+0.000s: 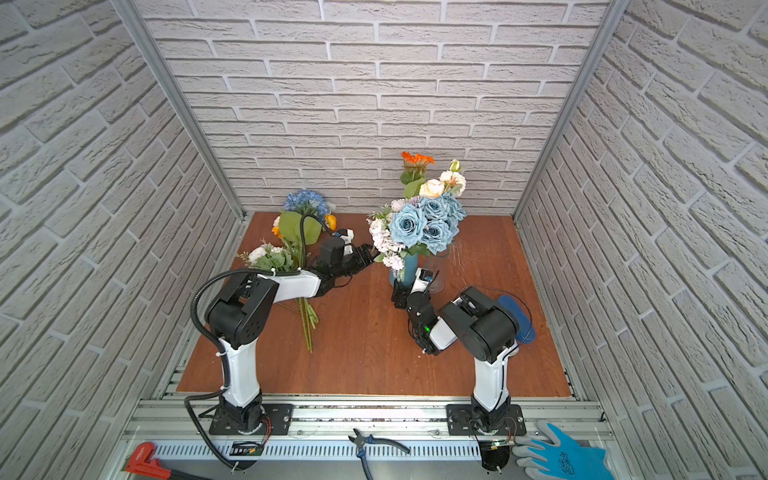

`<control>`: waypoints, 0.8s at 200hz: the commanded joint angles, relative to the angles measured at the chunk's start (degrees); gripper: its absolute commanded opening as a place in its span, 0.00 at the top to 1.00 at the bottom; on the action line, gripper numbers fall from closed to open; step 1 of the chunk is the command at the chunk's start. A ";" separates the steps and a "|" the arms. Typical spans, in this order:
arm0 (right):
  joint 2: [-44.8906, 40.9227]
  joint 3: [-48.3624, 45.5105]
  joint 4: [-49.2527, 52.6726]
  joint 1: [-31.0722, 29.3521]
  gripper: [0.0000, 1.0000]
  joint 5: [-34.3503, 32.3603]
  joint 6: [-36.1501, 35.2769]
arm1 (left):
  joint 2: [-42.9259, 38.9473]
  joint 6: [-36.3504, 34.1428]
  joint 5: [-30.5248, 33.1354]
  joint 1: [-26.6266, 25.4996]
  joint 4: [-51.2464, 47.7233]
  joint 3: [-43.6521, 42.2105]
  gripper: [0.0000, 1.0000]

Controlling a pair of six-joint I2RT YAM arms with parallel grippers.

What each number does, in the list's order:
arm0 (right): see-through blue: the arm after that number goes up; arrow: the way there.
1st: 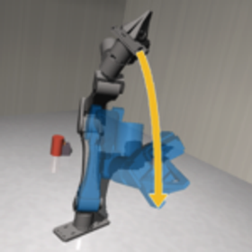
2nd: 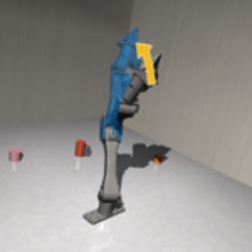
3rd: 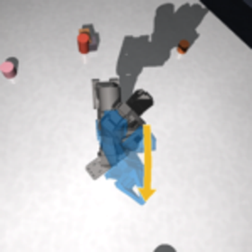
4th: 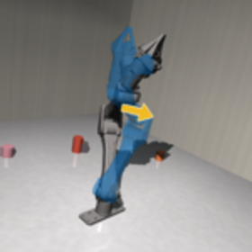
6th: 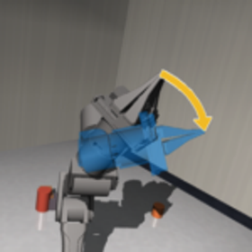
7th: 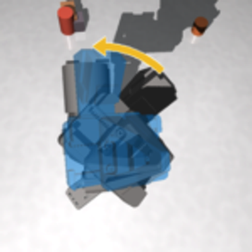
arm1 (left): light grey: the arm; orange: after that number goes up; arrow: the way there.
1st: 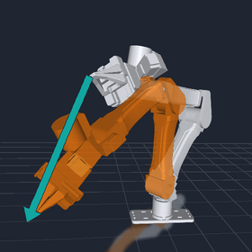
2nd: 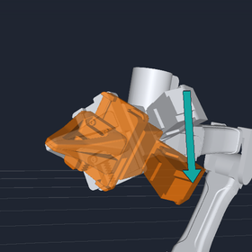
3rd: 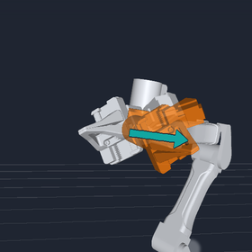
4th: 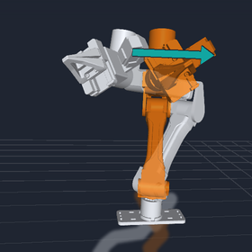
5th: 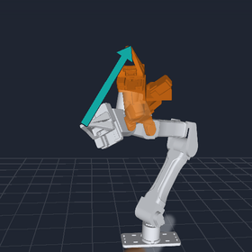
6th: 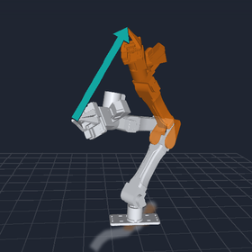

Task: Arrange the flowers into the vase

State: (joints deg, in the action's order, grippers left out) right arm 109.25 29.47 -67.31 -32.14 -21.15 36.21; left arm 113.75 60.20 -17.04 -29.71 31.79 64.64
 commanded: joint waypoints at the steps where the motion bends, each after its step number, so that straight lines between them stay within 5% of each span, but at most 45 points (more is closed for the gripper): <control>1: 0.77 2.28 -1.16 0.08 0.31 0.76 -0.56 | 0.88 0.02 -0.87 -0.39 3.43 1.36 0.24; 160: 6.91 21.86 15.63 1.50 0.31 5.80 -1.32 | -1.74 -0.44 0.23 2.37 2.29 -1.50 0.24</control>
State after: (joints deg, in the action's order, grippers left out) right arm 115.46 47.72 -53.34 -30.68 -17.56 35.14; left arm 114.28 60.23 -17.37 -28.42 32.08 64.47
